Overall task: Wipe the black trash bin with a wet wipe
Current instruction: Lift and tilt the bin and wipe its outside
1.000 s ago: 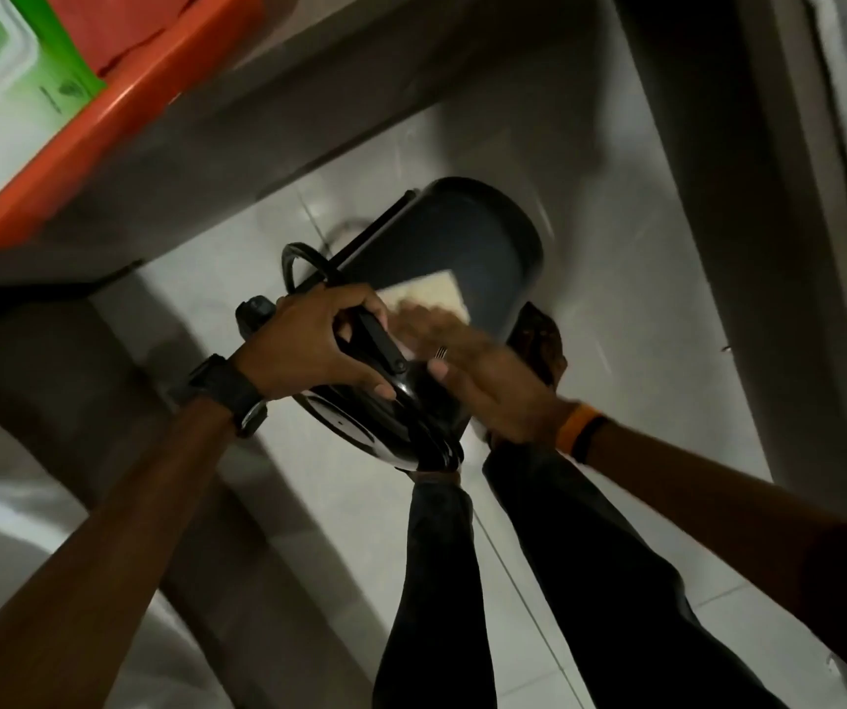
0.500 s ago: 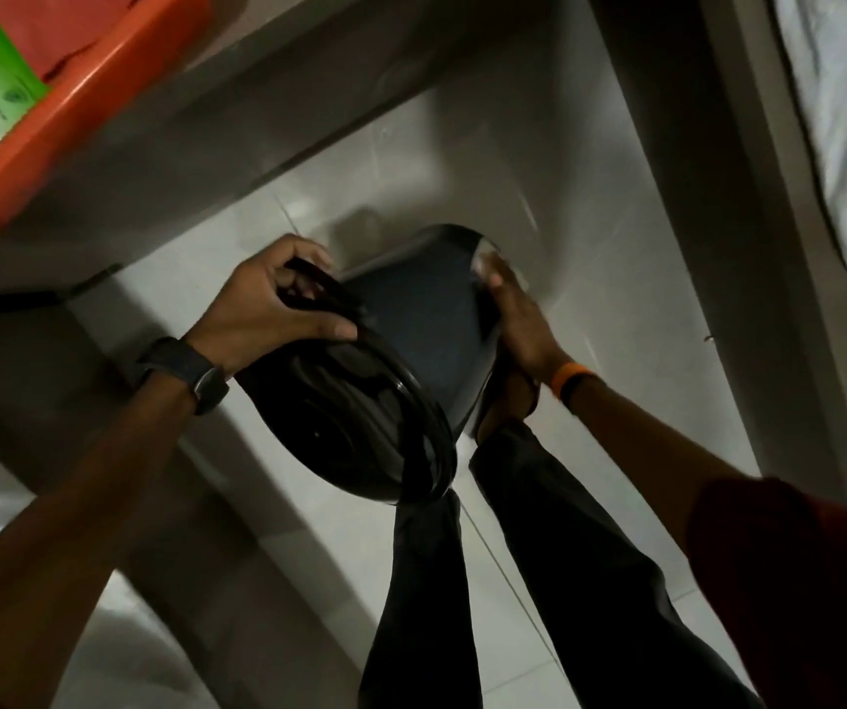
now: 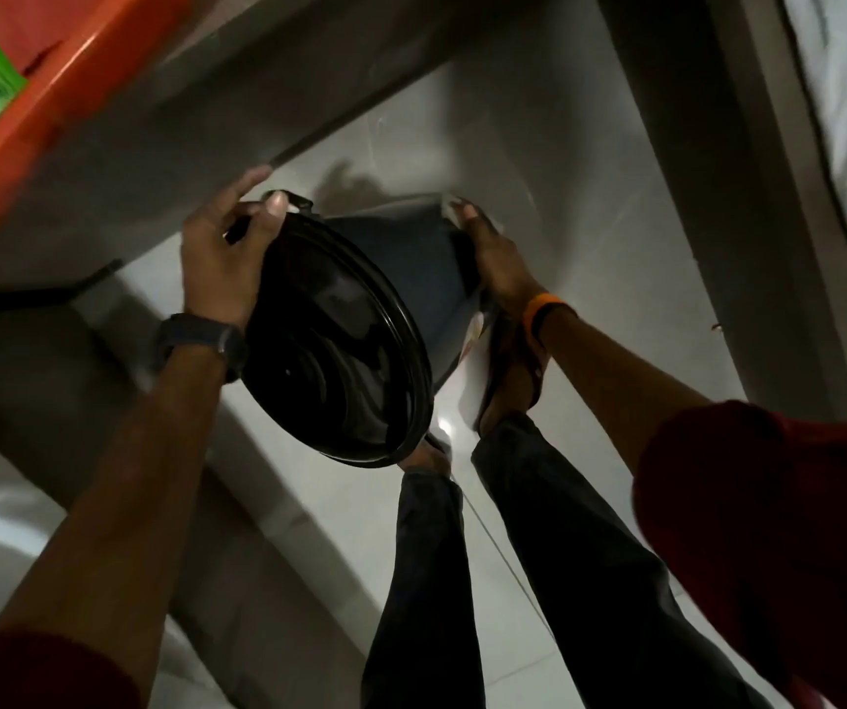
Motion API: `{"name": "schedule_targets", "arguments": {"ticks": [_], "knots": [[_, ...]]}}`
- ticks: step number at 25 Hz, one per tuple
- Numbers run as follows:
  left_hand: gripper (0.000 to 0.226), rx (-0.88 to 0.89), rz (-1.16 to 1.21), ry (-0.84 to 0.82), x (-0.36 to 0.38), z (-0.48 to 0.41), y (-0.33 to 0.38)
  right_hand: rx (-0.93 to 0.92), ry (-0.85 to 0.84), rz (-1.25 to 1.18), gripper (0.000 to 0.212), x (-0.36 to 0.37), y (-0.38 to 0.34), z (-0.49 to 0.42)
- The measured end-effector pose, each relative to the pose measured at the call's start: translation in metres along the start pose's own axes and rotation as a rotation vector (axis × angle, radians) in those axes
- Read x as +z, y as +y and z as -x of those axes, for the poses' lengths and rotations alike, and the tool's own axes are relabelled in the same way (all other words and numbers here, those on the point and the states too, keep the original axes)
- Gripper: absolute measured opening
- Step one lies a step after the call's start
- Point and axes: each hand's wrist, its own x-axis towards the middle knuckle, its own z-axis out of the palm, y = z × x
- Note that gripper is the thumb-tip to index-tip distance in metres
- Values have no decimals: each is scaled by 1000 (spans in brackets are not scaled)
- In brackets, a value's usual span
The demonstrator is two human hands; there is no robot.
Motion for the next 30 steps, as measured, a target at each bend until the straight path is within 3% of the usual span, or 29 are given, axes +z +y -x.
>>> {"name": "schedule_targets", "arguments": {"ticks": [3, 5, 8, 9, 10, 12, 13, 15, 18, 21, 22, 25, 27, 28, 30], "knots": [[28, 68, -137, 89, 24, 3, 13, 2, -37, -140, 54, 3, 1, 23], [34, -45, -186, 148, 33, -7, 18, -139, -100, -288, 48, 16, 8, 72], [37, -243, -290, 431, 31, -17, 28, -223, -172, -357, 44, 27, 15, 109], [36, -146, -366, 493, 34, -10, 33, -207, -145, -348, 49, 24, 16, 103], [35, 70, -442, 456, 40, 2, 39, -162, -103, -335, 54, 20, 19, 89], [32, 666, -563, 79, 61, 41, 44, -24, -41, -326, 58, 12, 22, 50], [29, 870, -638, -93, 69, 57, 46, 35, -30, -332, 57, 6, 20, 33], [27, 978, -774, -175, 81, 65, 50, 55, -29, -344, 56, 1, 16, 17], [33, 712, -726, -49, 85, 45, 64, -169, -68, -351, 53, 21, 23, 56], [40, 454, -599, -41, 61, 27, 60, -443, -131, -197, 47, 47, 47, 108], [43, 387, -554, -46, 53, 25, 54, -458, -100, -157, 47, 45, 53, 105], [52, 108, -276, -48, 41, 19, 37, -133, 113, -240, 55, 12, 59, 61], [54, -112, -102, 57, 37, 3, 32, -106, 112, -204, 63, 3, 61, 49], [52, -159, -38, 133, 34, -3, 32, -177, 67, -183, 59, 7, 61, 52], [43, 25, -74, 258, 34, 4, 29, -309, -60, -135, 49, 22, 58, 66]]}}
